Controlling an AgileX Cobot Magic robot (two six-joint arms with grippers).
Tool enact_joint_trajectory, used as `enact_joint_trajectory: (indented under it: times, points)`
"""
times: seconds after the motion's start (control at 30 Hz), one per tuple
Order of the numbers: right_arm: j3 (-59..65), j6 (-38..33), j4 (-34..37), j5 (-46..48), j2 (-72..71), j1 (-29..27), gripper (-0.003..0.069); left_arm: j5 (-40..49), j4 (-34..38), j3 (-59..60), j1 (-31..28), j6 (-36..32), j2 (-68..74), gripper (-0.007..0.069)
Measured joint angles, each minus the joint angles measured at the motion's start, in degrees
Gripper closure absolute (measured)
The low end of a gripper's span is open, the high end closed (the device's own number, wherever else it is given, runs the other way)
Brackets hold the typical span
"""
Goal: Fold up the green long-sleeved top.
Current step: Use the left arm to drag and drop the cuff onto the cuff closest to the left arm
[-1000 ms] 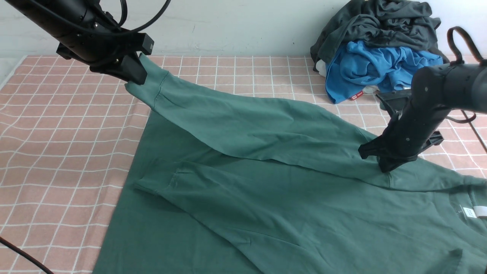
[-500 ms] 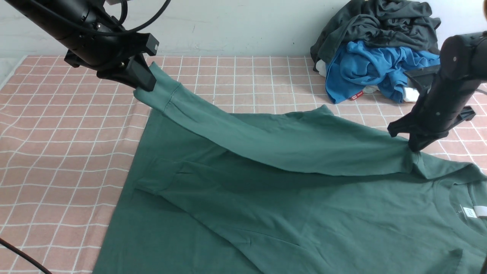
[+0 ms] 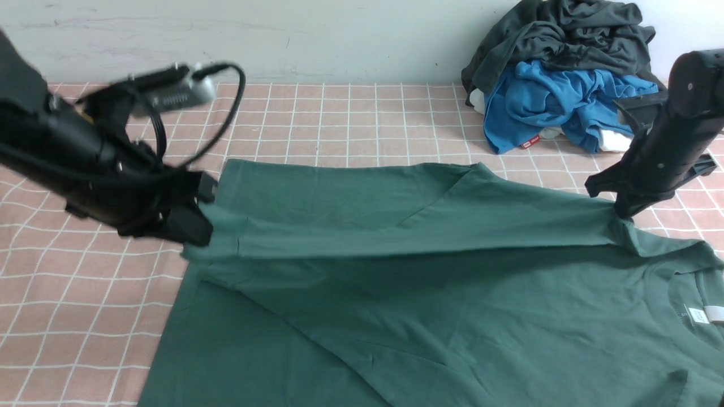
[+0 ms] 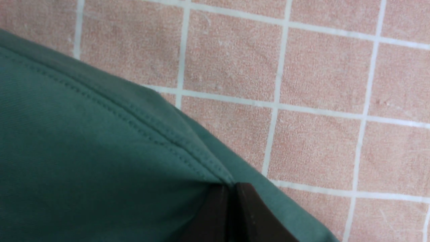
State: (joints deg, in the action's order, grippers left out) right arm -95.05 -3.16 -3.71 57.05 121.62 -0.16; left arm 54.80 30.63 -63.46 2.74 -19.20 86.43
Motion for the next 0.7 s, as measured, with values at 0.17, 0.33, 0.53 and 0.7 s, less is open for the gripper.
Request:
enact_joint_trajectory:
  times: [0.17,0.33,0.53,0.7]
  points:
    - [-0.1,-0.7,1.4,-0.6,0.8,0.0,0.0643,-4.3,6.4,7.1,0.0,-8.2,0.9,0.0603]
    - [-0.1,-1.1,2.1,-0.7,0.9,0.0,0.0583,-5.0,10.1,9.5,0.0,-15.0,3.2,0.0603]
    - [-0.1,-1.1,2.2,0.1,0.9,-0.1,0.0448,-3.4,9.3,9.5,0.0,-18.5,5.2,0.0589]
    - [-0.1,-0.6,2.2,0.8,-0.2,-0.1,0.0382,-1.5,5.8,9.5,0.0,-18.7,5.2,0.0505]
